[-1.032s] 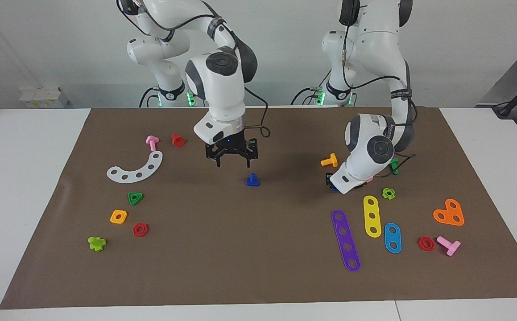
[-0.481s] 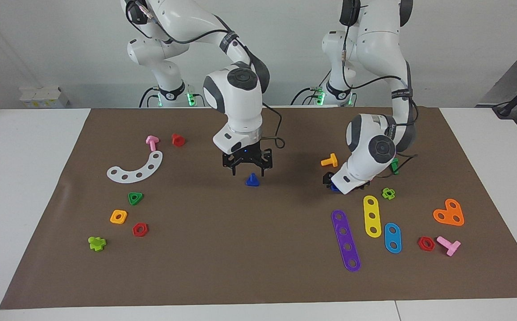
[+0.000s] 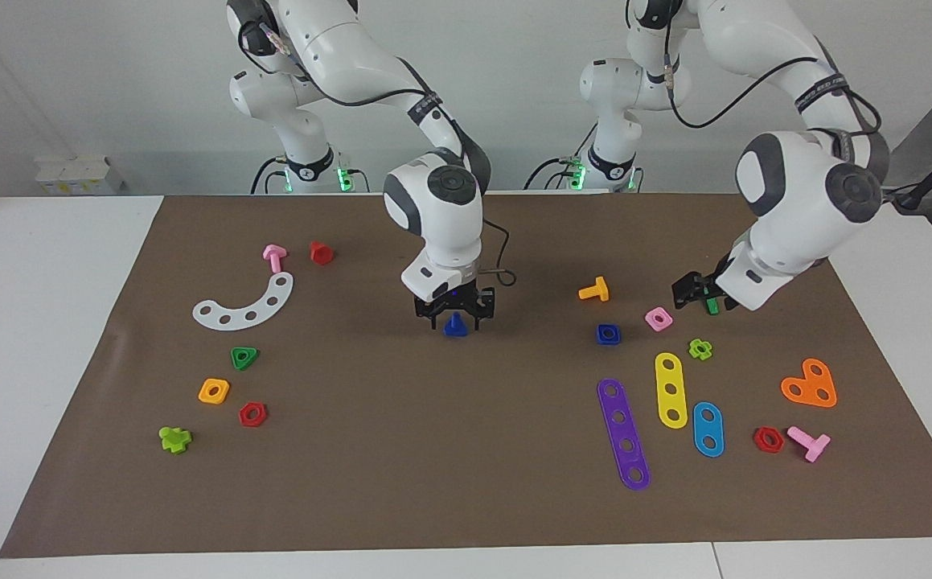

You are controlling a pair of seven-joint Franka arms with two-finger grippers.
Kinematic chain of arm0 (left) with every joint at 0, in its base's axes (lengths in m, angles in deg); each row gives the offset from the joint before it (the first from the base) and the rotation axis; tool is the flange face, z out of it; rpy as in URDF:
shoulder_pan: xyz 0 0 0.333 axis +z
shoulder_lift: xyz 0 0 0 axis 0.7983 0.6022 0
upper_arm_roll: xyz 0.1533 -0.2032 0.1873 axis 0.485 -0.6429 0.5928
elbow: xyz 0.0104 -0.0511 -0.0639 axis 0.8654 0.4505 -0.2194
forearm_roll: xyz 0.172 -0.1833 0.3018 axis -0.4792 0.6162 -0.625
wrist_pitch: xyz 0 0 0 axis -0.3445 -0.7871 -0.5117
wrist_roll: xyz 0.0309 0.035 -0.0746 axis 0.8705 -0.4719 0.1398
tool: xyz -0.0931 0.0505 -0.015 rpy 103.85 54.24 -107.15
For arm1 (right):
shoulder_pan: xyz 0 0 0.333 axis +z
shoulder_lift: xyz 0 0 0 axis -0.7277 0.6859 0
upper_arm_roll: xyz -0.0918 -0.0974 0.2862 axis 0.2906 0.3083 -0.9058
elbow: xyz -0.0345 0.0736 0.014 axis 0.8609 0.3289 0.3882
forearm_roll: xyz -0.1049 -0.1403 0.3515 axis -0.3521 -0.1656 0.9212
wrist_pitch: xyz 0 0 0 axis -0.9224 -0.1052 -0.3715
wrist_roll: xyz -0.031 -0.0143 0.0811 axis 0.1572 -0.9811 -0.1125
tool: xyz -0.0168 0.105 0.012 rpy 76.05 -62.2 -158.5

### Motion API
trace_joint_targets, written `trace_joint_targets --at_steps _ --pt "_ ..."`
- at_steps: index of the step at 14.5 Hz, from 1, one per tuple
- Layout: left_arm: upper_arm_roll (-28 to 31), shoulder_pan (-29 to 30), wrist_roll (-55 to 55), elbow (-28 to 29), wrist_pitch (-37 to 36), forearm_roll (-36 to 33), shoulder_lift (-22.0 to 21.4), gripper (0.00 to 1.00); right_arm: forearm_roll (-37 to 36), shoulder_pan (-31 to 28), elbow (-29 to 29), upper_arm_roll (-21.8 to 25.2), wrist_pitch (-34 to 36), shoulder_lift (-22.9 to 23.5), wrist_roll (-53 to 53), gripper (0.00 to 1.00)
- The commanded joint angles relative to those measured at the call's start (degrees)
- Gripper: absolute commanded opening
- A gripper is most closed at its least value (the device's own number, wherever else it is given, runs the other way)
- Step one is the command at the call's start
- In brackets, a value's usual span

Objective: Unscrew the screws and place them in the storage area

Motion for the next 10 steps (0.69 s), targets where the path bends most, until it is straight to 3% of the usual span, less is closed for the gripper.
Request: trace_joint_targets --at_steps 1,5,10 --pt "-0.39 2.09 0.19 9.78 1.32 -3.21 -7.65 1.0 -0.95 0.22 -2.53 0.02 -0.9 -1.44 -0.34 0.81" --pt "-0.39 2.98 0.62 14.11 1.06 -3.21 -13.9 1.0 -0.95 0.22 -3.85 0.02 -1.08 -1.97 -0.25 0.73" --pt "-1.18 1.84 0.8 7.62 1.76 -2.95 -13.47 1.0 -0.95 0.75 -3.94 0.02 -0.64 -1.97 -0.25 0.63"
